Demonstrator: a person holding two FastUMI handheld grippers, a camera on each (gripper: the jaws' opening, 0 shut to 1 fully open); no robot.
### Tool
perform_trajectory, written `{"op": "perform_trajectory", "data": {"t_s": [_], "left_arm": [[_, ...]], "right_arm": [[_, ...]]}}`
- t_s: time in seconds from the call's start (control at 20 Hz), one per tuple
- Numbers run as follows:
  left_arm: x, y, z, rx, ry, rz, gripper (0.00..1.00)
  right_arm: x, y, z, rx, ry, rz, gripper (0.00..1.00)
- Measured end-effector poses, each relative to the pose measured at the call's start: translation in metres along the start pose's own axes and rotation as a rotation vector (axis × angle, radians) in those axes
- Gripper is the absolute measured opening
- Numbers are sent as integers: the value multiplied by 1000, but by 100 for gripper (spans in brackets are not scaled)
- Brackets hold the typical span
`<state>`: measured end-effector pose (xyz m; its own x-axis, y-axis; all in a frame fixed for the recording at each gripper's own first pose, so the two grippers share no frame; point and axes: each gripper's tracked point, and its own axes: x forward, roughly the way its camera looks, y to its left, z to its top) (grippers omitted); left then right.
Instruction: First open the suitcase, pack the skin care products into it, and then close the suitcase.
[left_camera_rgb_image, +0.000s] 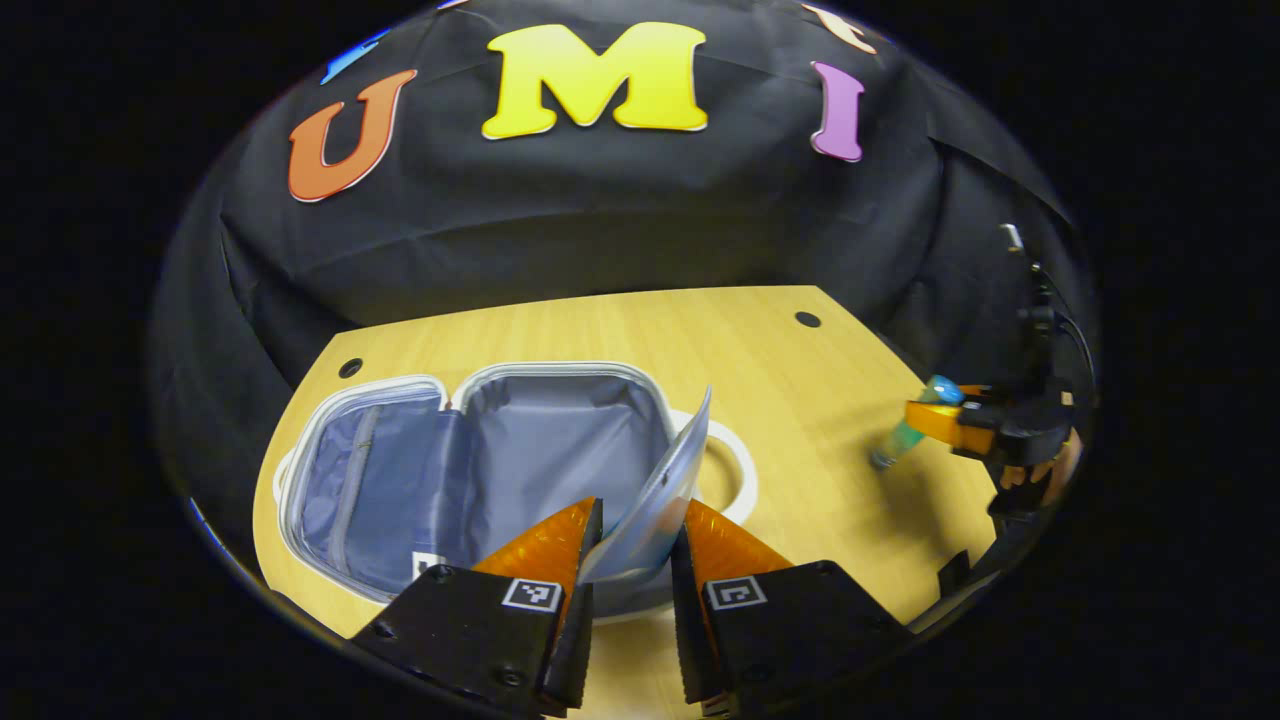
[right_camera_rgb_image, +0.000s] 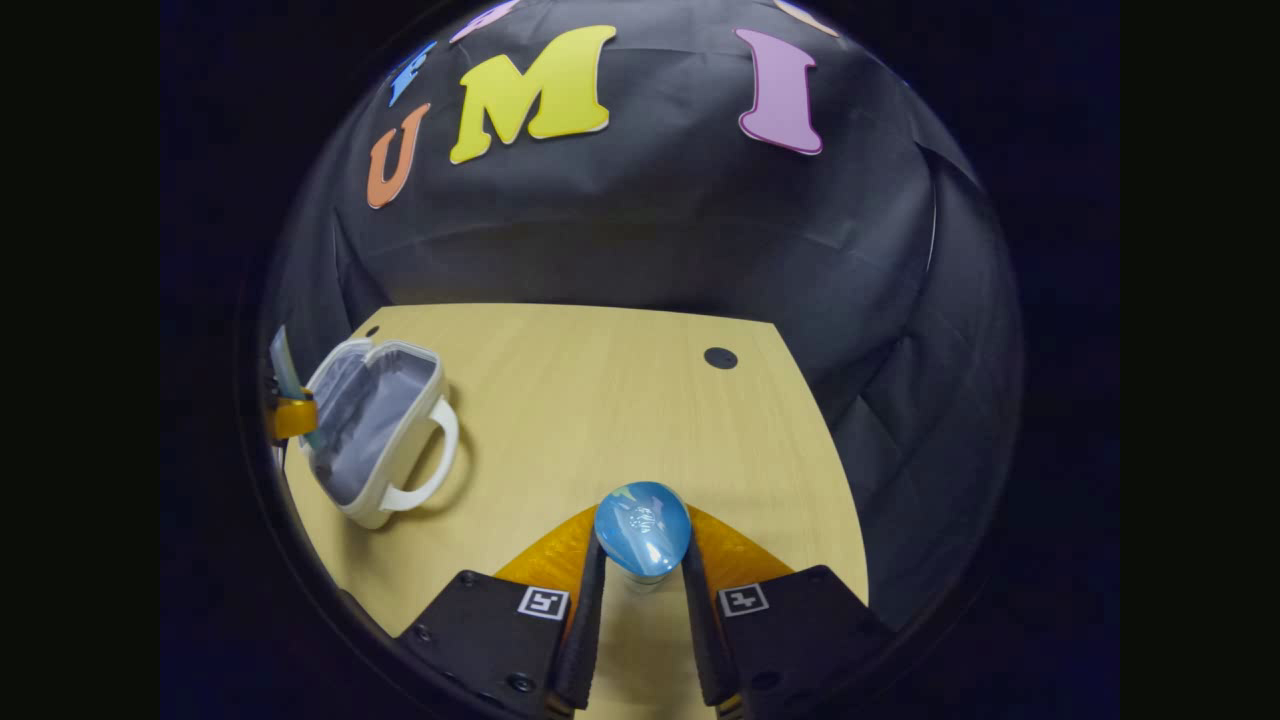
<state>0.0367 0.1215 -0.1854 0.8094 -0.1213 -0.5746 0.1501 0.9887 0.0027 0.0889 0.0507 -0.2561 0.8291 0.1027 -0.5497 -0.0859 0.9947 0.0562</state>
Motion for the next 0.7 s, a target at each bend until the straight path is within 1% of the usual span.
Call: {"op": "perform_trajectory", "data": {"t_s": [0.05,0.1,0.15,0.25,0.3,0.35,0.4,0.5,0.55,0.65,0.7], "left_arm": [[8,9,-2,-12,17,10,38],[17,20,-10,-22,48,26,38],[23,30,-17,-22,79,50,39],[32,41,-40,-31,177,85,39],[33,43,-51,-54,222,89,43],[31,40,-57,-84,258,79,39],[29,37,-62,-104,289,69,39],[24,43,-69,-94,346,91,38],[25,44,-75,-105,376,90,39],[30,39,-84,-151,426,71,39],[28,41,-83,-148,441,87,39]], "right_arm": [[-8,8,0,13,-2,3,35],[-15,14,0,24,-2,0,37],[-20,21,-1,35,-3,-3,37],[-32,35,0,37,-2,0,37],[-37,41,2,30,-3,2,37],[-41,45,4,22,-7,2,37],[-44,49,5,20,-10,1,37],[-50,56,8,16,-14,1,37],[-51,58,10,18,-14,-1,37],[-55,64,13,26,-16,4,37],[-55,66,15,26,-14,5,37]]}}
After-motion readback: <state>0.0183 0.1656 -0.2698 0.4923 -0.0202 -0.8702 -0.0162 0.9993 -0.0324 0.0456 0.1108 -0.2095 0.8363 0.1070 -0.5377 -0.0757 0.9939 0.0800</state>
